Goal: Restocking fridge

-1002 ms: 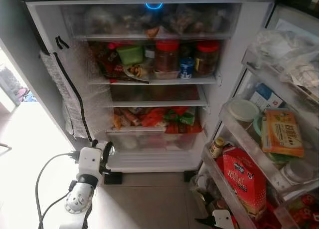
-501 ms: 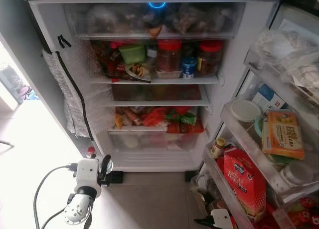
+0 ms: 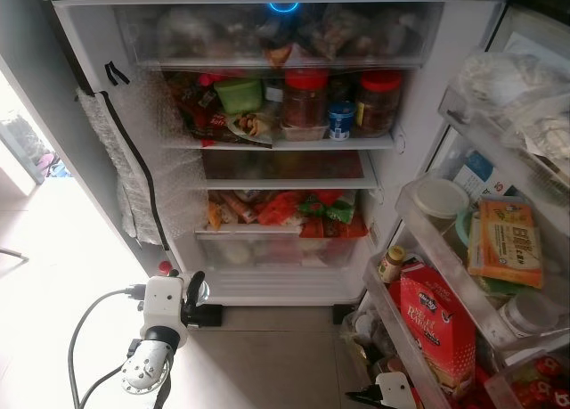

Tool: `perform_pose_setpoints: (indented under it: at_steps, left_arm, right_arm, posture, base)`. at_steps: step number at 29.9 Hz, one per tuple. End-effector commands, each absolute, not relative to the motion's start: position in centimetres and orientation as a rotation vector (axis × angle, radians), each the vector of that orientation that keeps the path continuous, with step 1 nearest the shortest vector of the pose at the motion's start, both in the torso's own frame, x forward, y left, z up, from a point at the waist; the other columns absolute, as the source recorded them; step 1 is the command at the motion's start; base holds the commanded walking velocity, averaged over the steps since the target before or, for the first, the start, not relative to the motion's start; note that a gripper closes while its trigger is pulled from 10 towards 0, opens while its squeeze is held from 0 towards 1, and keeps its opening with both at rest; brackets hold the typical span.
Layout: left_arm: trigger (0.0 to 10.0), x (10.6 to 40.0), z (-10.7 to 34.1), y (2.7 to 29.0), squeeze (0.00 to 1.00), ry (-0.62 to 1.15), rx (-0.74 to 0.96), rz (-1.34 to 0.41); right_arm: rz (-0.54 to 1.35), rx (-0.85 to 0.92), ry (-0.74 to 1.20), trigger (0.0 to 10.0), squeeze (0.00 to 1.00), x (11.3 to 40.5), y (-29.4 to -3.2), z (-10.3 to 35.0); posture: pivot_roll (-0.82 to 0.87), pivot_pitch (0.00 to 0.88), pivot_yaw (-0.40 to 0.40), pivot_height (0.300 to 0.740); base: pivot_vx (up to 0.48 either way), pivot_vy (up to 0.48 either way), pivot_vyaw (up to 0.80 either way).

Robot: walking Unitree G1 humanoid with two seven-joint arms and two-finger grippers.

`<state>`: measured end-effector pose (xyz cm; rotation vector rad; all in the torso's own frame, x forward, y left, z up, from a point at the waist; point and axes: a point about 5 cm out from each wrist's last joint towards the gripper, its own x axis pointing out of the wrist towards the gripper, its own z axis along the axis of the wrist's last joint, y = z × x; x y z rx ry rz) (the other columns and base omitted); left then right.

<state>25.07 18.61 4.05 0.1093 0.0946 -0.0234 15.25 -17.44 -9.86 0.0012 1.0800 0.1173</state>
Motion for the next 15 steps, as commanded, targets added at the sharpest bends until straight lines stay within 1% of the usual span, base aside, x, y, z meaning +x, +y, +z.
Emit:
perform_pose_setpoints:
  at_steps: [1,4,8,12,15]
  left_arm:
    - [10.0,25.27,4.69,18.86,0.0,0.074,0.108,-0.023]
    - [10.0,25.33,4.75,18.84,0.0,0.074,0.107,-0.023]
    - [10.0,25.44,4.85,18.72,0.0,0.071,0.107,-0.025]
    - [10.0,25.5,4.89,18.65,0.0,0.068,0.106,-0.025]
    - [10.0,25.41,4.82,18.63,0.0,0.07,0.108,-0.028]
  right_arm:
    - [0.119,-0.002,1.083,10.0,0.0,15.05,-17.44,-9.93]
    - [0.127,-0.009,1.081,10.0,0.0,15.06,-17.42,-9.92]
    - [0.132,-0.017,1.076,10.0,0.0,15.09,-17.44,-9.9]
    - [0.135,-0.018,1.074,10.0,0.0,15.1,-17.46,-9.89]
    - [0.137,-0.012,1.079,10.0,0.0,15.07,-17.45,-9.9]
  posture:
    - [0.04,0.06,0.0,0.74]
    - [0.03,0.051,0.001,0.74]
    - [0.03,0.048,0.0,0.74]
    - [0.03,0.048,0.0,0.74]
    - [0.03,0.054,-0.002,0.74]
  base:
    - [0.0,0.0,0.0]
    - [0.0,0.0,0.0]
    - [0.245,0.0,0.0]
    - [0.276,0.0,0.55]
    - [0.291,0.0,0.0]
